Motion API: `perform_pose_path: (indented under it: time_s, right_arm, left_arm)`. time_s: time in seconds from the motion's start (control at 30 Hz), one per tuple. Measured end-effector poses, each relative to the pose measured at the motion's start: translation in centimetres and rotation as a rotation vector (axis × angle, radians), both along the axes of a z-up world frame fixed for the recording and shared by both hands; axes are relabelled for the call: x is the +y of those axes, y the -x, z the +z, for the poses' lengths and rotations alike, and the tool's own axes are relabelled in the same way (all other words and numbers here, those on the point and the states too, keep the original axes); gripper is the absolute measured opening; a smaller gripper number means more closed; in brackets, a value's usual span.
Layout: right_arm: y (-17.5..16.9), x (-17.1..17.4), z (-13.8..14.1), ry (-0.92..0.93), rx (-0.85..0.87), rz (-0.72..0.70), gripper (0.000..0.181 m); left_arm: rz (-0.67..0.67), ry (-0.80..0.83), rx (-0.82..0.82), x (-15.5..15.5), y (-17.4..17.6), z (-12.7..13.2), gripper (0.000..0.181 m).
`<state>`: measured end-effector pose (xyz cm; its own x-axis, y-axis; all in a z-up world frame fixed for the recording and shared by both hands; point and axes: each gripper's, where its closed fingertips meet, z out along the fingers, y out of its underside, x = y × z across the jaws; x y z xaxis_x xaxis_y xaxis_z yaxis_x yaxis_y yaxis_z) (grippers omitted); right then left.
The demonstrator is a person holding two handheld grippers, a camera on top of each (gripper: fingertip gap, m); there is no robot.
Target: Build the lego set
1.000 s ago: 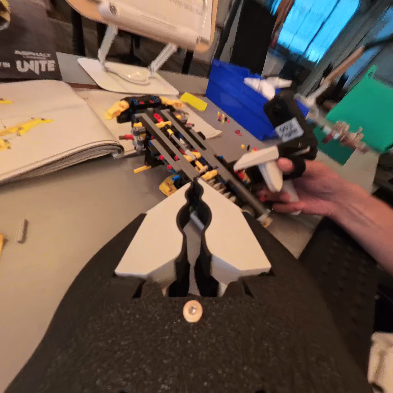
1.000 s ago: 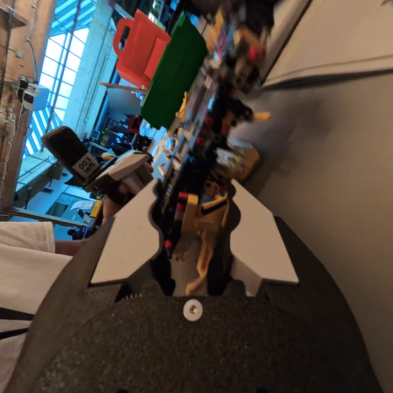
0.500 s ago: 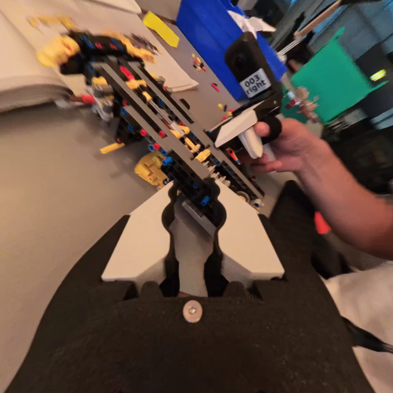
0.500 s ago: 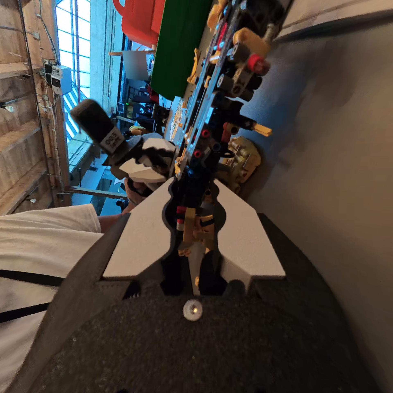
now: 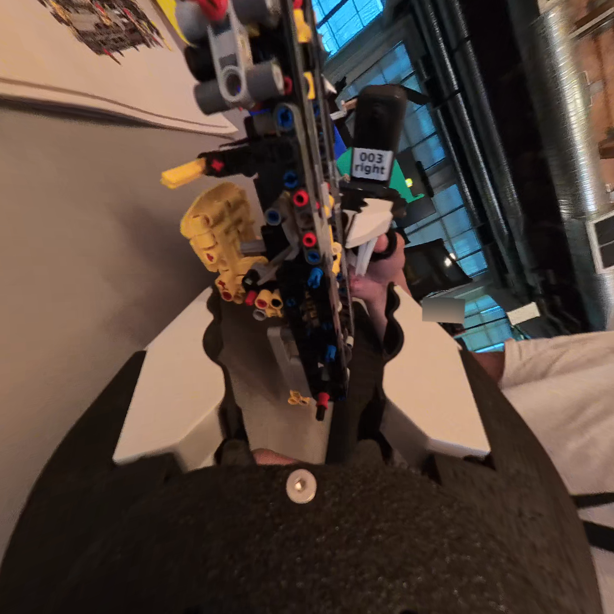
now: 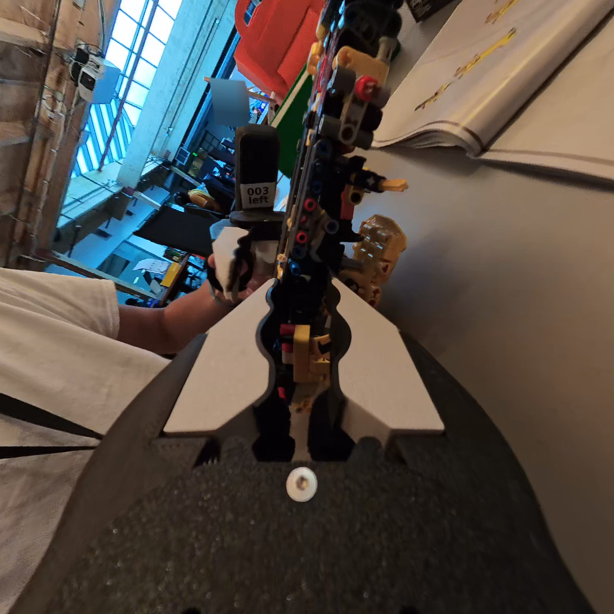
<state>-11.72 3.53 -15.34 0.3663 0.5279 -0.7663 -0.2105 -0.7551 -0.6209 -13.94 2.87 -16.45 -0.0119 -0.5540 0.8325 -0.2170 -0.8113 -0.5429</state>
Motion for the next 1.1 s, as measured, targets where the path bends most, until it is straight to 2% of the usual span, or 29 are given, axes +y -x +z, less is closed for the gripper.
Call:
perform_pose_path:
  time_s: [0.1,0.23,0.33,0.53,0.67,0.9,1.03,1.1]
  right_arm:
    - [0.4,0.1,1.2,-0.058,0.023,-0.006,0.025]
    - [0.4,0.6,2.3,-0.142,0.016,-0.062,0.025]
    - [0.9,0.1,2.9,-0.166,0.073,-0.03,0.025]
    - [1.1,-0.1,3.4,-0.212,0.03,-0.024,0.025]
    - [1.0,-0.2,4.1,-0.244,0.083,-0.029,0.024]
    - [-0.2,0.1,4.3,-0.258,0.162,-0.046,0.024]
    - [0.1,0.0,4.6,-0.284,0.186,-0.034,0.024]
    - [0.3,-0.3,4.8,-0.306,0.206,-0.019,0.024]
  left_arm:
    - [0.012,0.029,0.0,0.5,-0.8,0.0,0.089]
    - [0.039,0.082,-0.042,1.4,-0.9,0.2,0.092]
    - [-0.054,0.125,-0.159,0.0,-0.8,2.1,0.08]
    - [-0.116,0.114,-0.182,-0.6,-0.6,2.5,0.08]
    - [-0.068,-0.006,-0.179,-0.2,-0.6,3.2,0.08]
    - [0.011,-0.23,-0.038,-0.5,0.6,3.2,0.079]
    - [0.044,-0.291,-0.005,-0.8,1.5,3.8,0.071]
    - [0.092,-0.314,0.011,-0.1,1.9,3.9,0.059]
